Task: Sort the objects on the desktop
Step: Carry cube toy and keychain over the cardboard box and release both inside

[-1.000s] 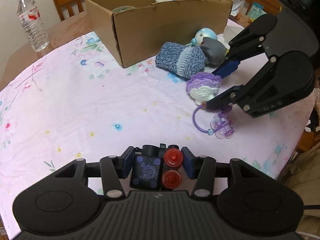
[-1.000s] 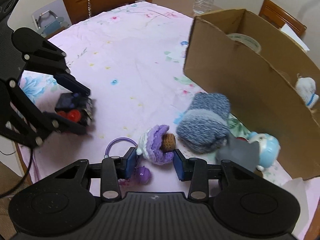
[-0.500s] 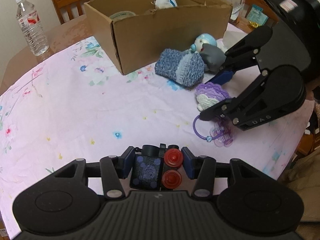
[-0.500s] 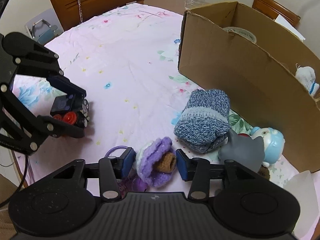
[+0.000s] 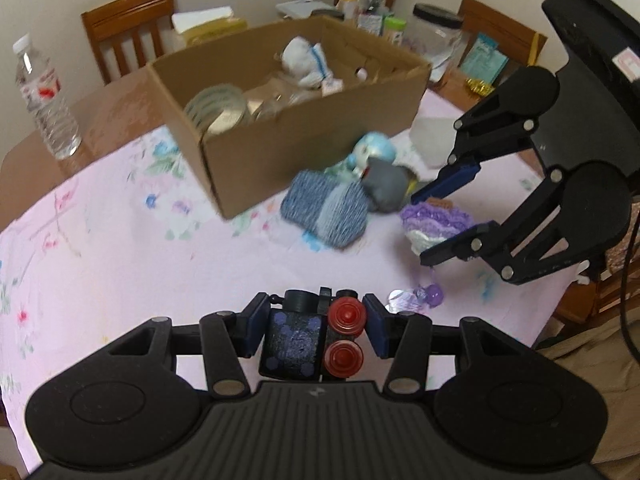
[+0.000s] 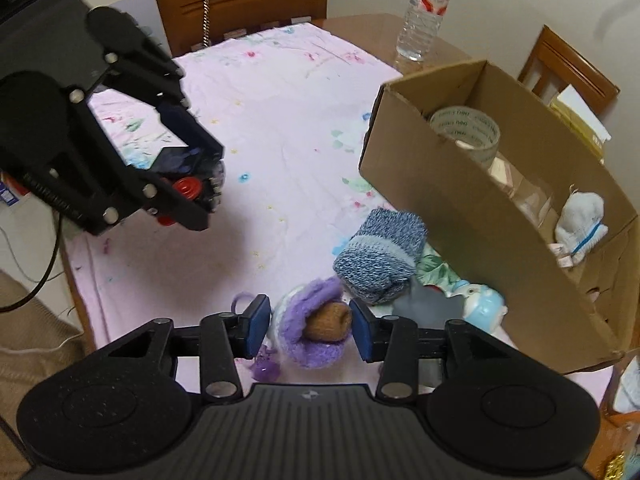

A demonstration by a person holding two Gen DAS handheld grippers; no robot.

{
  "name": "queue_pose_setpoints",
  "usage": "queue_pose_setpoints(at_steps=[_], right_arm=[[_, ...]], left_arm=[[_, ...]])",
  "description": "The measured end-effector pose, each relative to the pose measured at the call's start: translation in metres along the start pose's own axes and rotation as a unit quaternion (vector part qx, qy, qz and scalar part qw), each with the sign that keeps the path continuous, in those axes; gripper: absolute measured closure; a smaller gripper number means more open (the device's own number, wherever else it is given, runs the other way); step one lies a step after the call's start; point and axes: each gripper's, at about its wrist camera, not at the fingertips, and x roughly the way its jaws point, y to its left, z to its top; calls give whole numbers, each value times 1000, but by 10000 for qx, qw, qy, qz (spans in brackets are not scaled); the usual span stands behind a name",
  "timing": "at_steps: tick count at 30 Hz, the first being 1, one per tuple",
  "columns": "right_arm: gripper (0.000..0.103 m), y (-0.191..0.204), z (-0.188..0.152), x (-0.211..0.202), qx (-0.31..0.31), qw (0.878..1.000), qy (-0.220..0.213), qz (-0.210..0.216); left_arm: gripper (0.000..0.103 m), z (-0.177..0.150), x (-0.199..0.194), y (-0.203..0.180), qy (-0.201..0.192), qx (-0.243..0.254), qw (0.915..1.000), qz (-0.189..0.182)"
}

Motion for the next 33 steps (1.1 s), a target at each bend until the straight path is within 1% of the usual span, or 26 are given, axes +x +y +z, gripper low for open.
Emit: queue_pose_setpoints(at_steps=[4, 13, 18, 23, 33], right_arm=[[59, -7, -1, -16, -109, 9999, -45, -99], [59, -32, 1, -54, -162, 9992, -264, -263], [59, -55, 6, -78, -138, 9986, -380, -342], [59, -80, 15, -98, -181, 9973, -506, -509], [59, -139, 32, -125, -48, 9938, -742, -832]], left_arm=[[53, 18, -6, -8, -164, 142, 9997, 101], [53, 63, -15, -16, -385, 172, 9991, 48], [53, 93, -20, -19, -498, 334, 9981, 111], [53, 124, -19, -20, -637, 470, 9967, 182], [53, 182, -9, -11, -971, 367, 9942, 271]])
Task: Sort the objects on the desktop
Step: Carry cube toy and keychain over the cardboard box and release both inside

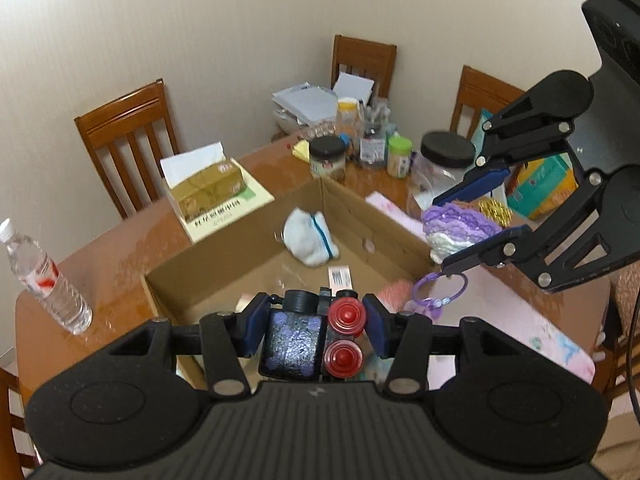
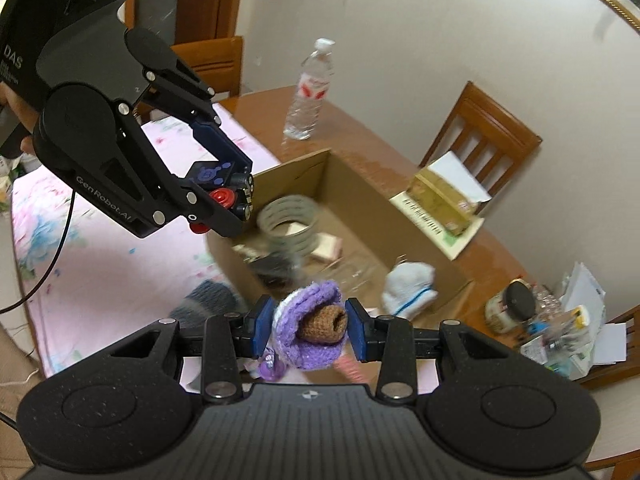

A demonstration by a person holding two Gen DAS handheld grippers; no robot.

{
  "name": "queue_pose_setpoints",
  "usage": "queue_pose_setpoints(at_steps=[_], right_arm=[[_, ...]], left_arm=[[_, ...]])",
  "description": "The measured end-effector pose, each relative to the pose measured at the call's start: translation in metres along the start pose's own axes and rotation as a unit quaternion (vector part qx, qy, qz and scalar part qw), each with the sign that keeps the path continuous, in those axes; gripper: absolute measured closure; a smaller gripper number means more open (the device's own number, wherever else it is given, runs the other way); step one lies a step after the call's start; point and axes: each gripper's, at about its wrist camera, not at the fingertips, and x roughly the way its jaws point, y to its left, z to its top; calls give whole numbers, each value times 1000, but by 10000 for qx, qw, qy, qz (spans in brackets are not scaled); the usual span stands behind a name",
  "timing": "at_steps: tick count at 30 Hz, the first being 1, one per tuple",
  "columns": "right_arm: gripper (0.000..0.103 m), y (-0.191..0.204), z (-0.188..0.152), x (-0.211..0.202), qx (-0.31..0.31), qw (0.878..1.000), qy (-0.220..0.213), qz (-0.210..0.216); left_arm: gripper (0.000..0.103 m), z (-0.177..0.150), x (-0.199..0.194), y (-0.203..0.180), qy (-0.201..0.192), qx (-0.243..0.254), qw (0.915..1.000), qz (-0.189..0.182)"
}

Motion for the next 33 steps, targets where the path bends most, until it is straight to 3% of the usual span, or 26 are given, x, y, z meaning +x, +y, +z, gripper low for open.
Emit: queue_pose_setpoints(at_steps=[13, 15, 19, 24, 28, 33], right_arm=[[59, -50, 3, 26, 85, 9999, 66, -56], [59, -55, 1, 32, 101, 9999, 117, -42], [59, -63, -2, 44, 168, 9996, 217, -37], [54, -72, -6, 55, 379, 9988, 302, -44], [22, -74, -10, 58, 593, 9978, 260, -116], [9, -71, -15, 54, 797, 9965, 224, -125]], left_arm=[[52, 17, 53, 4, 268, -180, 9994, -127], [49, 17, 59, 3, 344, -189, 9991, -145], [32, 13, 63, 5, 437, -296, 9984, -197], [27, 5, 60, 5, 535, -285, 9981, -80], [24, -3, 55, 4, 570, -285, 9980, -29], [22, -13, 45, -3, 552, -170, 9983, 42]])
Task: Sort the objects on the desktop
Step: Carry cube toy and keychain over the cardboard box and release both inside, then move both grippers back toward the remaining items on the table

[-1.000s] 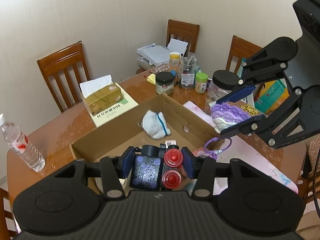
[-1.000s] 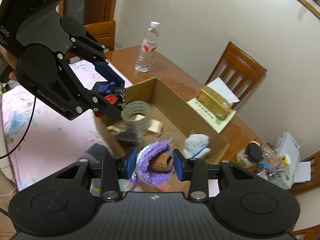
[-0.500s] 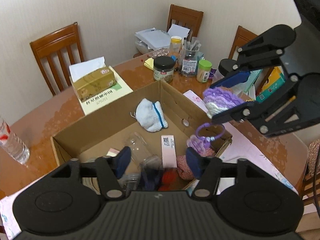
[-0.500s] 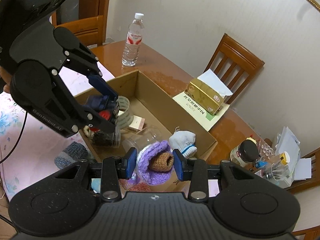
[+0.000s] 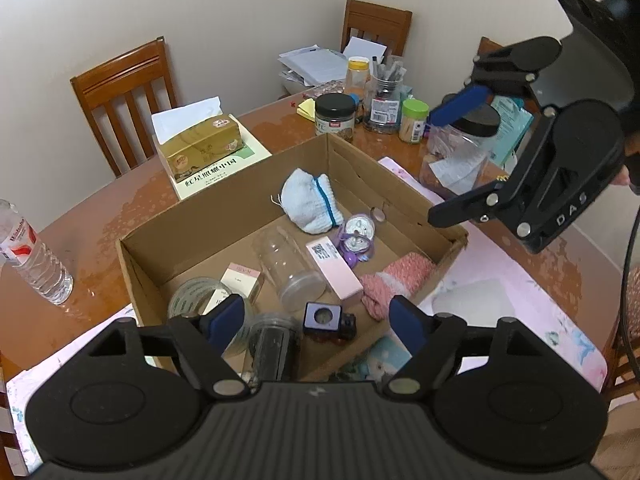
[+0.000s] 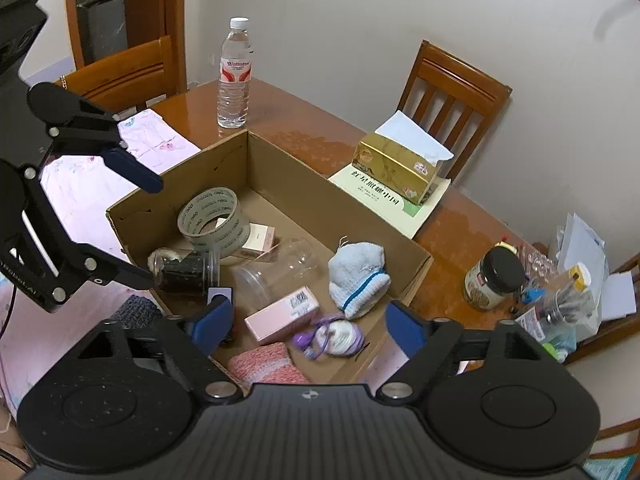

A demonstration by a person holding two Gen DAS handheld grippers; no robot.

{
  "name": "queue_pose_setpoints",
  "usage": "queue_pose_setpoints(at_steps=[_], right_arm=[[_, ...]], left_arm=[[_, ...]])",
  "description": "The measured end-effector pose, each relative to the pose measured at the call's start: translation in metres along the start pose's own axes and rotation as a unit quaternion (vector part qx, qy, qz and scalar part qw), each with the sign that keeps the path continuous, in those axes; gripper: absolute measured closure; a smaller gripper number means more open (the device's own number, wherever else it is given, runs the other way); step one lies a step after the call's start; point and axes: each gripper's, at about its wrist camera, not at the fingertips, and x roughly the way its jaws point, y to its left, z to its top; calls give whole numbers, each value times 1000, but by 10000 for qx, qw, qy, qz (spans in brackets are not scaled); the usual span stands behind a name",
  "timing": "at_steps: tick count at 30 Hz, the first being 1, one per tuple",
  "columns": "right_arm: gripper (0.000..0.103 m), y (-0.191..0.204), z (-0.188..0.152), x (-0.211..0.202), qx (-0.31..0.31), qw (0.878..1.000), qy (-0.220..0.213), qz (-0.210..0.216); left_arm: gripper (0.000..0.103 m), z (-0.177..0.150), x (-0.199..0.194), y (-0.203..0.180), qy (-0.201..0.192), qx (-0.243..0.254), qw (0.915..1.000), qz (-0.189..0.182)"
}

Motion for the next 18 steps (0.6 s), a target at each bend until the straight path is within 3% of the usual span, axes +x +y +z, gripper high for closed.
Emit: queue_pose_setpoints(at_steps=[4, 18], right_arm=[[0, 5, -7, -4, 185, 9998, -37, 4], [0, 46, -36, -20, 533, 9986, -8, -30]], left_arm=[[17, -9, -7, -6, -12, 71, 10000, 17], [14, -50, -30, -21, -36, 281, 9996, -23]])
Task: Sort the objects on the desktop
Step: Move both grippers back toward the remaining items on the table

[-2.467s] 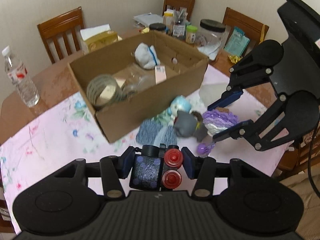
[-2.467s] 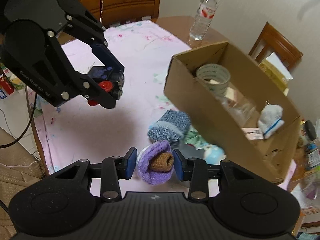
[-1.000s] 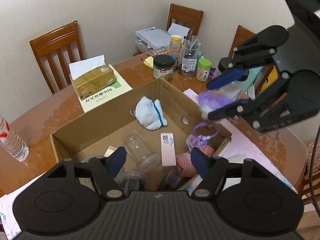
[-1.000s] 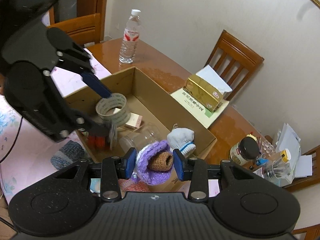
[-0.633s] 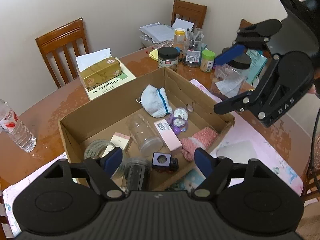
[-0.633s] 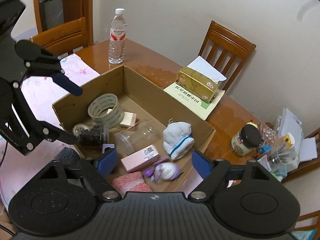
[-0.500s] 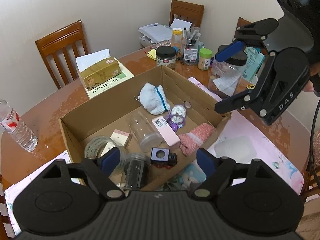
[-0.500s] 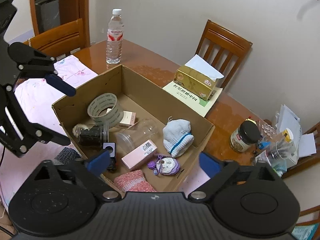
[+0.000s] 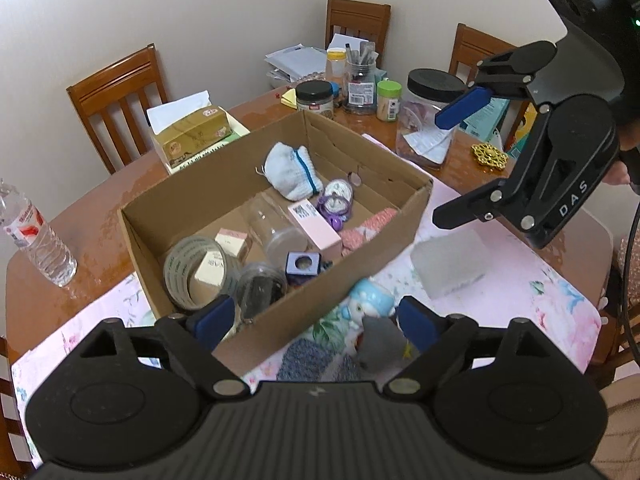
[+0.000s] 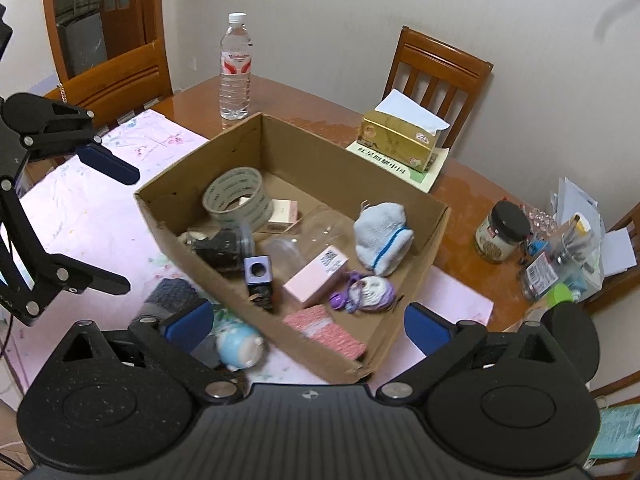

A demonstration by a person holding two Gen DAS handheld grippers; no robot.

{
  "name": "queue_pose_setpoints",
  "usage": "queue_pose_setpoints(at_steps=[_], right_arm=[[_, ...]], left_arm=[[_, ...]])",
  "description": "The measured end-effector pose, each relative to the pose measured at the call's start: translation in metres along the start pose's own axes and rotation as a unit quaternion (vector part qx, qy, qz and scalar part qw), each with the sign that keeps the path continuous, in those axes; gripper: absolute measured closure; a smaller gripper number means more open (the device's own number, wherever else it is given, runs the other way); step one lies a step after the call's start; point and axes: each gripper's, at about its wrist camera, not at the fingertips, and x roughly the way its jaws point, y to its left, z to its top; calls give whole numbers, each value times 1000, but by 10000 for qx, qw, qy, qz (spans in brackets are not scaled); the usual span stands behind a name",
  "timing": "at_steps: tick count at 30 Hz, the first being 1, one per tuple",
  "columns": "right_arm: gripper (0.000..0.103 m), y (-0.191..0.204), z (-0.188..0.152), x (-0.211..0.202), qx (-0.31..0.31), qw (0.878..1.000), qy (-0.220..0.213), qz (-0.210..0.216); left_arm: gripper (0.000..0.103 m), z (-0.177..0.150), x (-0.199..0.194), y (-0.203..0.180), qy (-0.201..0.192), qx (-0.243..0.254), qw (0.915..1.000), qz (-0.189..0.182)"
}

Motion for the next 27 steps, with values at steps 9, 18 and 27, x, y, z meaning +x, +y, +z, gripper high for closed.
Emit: queue_pose_setpoints(at_steps=[9, 18, 27], right_arm=[[0, 29, -18, -4, 358, 9991, -81, 189], [0, 55, -33, -2, 486, 9982, -90, 346], [0, 80, -51, 8, 232, 9997, 55, 81]], left_arm=[[14, -34, -5, -6, 90, 112, 9999, 12], [14, -63, -6, -4, 123, 54, 9999, 15], [14, -77, 0, -5, 95, 64, 9999, -7]])
